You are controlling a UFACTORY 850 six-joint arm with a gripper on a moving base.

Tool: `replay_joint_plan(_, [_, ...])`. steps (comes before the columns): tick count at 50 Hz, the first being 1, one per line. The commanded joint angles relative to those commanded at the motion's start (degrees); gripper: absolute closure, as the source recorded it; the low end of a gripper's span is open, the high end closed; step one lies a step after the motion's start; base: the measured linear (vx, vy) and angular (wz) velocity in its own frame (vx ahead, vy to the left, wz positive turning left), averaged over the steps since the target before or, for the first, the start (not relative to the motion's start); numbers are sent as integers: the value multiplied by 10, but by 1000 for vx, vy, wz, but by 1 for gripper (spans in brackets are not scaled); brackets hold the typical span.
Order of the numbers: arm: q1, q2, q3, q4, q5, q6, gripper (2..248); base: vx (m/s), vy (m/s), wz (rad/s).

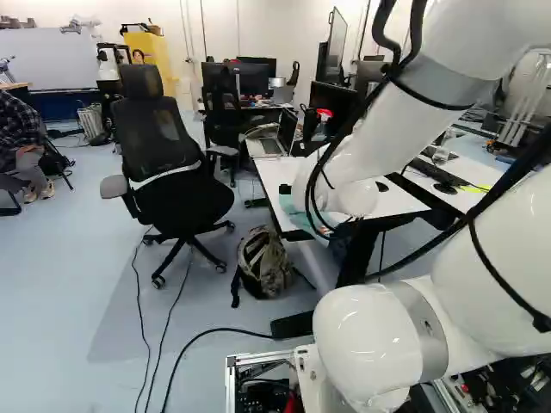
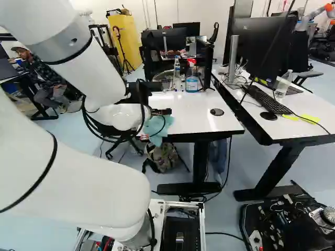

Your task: Clean the table with the green towel

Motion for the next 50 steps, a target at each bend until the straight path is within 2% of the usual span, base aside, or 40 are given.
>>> replay_joint_plan(23, [2,3,38,-4,87,0,3,0,0,0])
replay_joint_plan(50, [3,5,64,-6,144,0,3,0,0,0])
